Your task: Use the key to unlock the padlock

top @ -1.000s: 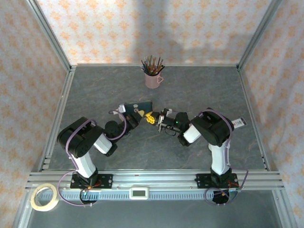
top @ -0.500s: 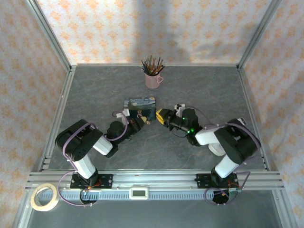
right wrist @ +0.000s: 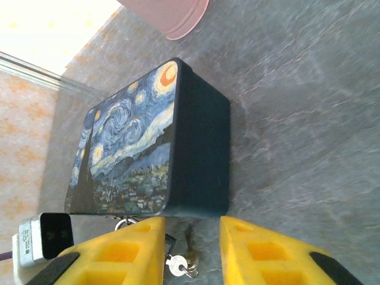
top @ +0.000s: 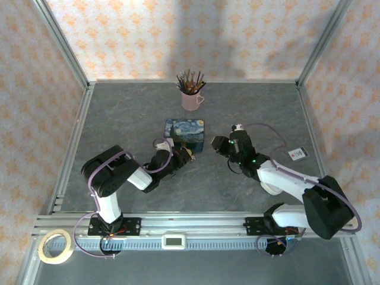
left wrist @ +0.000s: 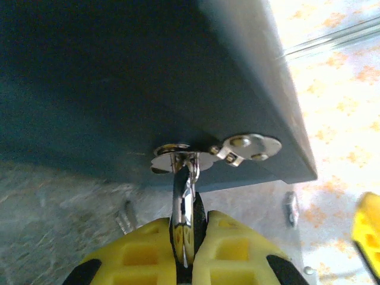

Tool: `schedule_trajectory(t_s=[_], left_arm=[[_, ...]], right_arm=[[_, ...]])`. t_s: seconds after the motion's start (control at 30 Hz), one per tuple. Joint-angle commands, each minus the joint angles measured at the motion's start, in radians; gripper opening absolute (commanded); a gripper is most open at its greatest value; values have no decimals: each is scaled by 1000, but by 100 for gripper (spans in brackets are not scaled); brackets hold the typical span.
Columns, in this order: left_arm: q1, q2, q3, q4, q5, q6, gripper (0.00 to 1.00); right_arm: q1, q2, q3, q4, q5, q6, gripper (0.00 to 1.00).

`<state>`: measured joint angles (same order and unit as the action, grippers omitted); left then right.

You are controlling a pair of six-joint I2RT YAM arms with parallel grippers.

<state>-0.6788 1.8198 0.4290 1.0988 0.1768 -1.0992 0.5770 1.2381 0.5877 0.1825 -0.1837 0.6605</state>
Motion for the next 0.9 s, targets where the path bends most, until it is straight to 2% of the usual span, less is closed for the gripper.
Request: schedule_trajectory(t_s=[0.0, 0.13, 0.27, 0.37, 0.5, 0.6, 0.67, 0.87], left_arm=[[-13, 28, 22, -5, -44, -40, 3], [-15, 34, 21, -20, -41, -53, 26], [-15, -22, -12, -48, -57, -61, 46], [-13, -113, -73, -89, -102, -75, 56], [-1, -287, -160, -207, -184, -69, 64], [33, -441, -171, -380, -221, -30, 69], [75, -540, -171, -488, -235, -3, 72], [259, -745, -171, -633, -184, 73, 75]], right_arm=[[13, -48, 15, -88, 81, -119, 29], [50, -52, 15, -82, 85, -162, 30], [119, -25, 44, -80, 77, -225, 39], [190, 30, 96, -112, 110, -284, 43], [274, 149, 199, -196, 157, -352, 47], [328, 249, 290, -262, 178, -412, 48], [360, 317, 353, -313, 210, -447, 50], [412, 475, 498, -449, 292, -531, 50]])
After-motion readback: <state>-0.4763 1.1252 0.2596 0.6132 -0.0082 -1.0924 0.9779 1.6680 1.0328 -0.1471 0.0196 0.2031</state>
